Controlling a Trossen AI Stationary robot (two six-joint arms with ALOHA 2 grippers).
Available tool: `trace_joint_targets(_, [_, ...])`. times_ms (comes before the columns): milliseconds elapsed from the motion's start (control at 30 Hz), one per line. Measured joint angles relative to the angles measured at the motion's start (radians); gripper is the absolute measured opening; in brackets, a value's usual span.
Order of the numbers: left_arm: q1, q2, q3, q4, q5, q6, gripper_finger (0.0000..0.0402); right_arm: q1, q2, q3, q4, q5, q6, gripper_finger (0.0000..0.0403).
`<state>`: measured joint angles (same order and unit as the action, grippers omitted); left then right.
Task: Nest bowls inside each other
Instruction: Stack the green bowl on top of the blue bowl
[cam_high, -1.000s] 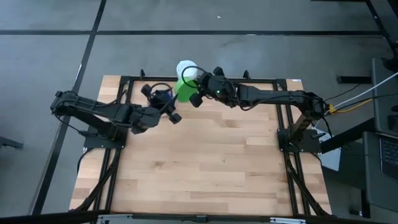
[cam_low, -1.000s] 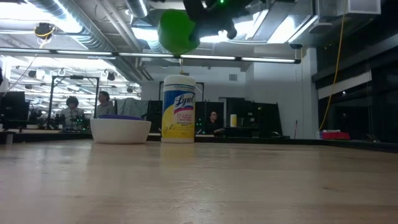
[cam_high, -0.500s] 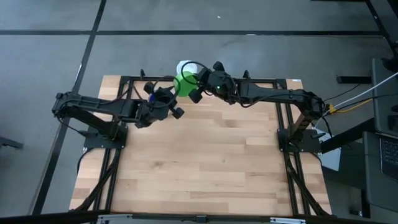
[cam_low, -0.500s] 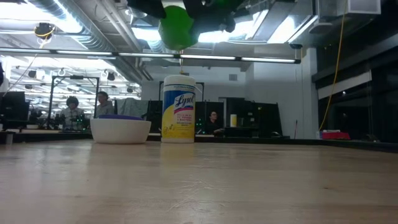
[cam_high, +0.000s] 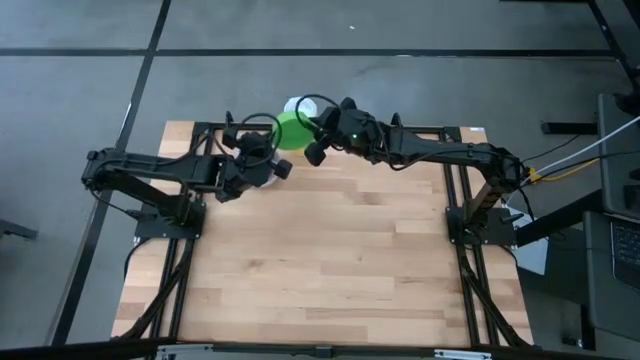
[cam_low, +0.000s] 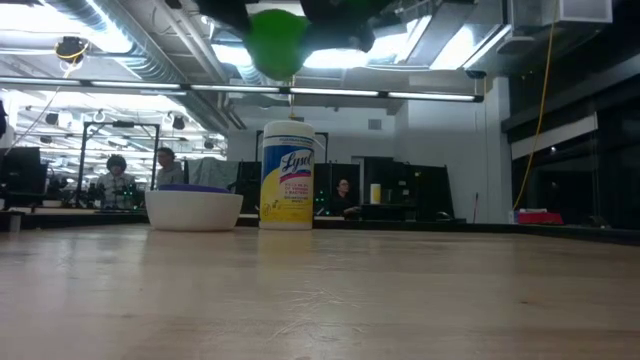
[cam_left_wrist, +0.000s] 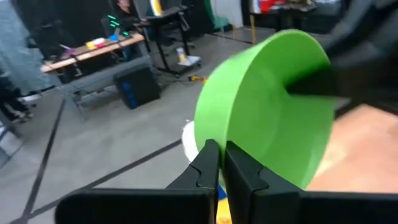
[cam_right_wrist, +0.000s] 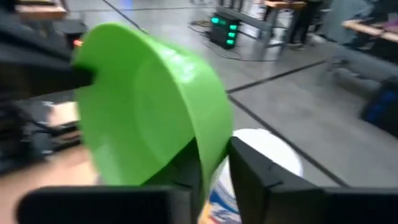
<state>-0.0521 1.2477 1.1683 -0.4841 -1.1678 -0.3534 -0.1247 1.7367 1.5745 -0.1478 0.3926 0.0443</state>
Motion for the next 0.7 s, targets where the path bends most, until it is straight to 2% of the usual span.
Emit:
trace_joint_targets(200, [-0.023,-0.019,0.0,-0.04,-0.08,-0.038,0.0002,0.001,0.0,0.0,0.033,-0.117,0.031,0.0147])
trace_joint_targets(333, [0.0,-0.056,0.0,-0.15,-0.071,-0.108,0.0001,0.012,-0.008,0.002,0.052,-0.207,0.063,0.0171])
trace_joint_targets(567, [0.097,-0.136,0.0,-0.32,-0.009,-0.112,0.0001,0.072,-0.006,0.003,0.036,-0.392,0.13,0.0157])
trace_joint_targets(700, [0.162,-0.169,0.0,-0.468,0.093,-0.078,0.0001,0.127,-0.006,0.003,0.015,-0.42,0.157,0.0137])
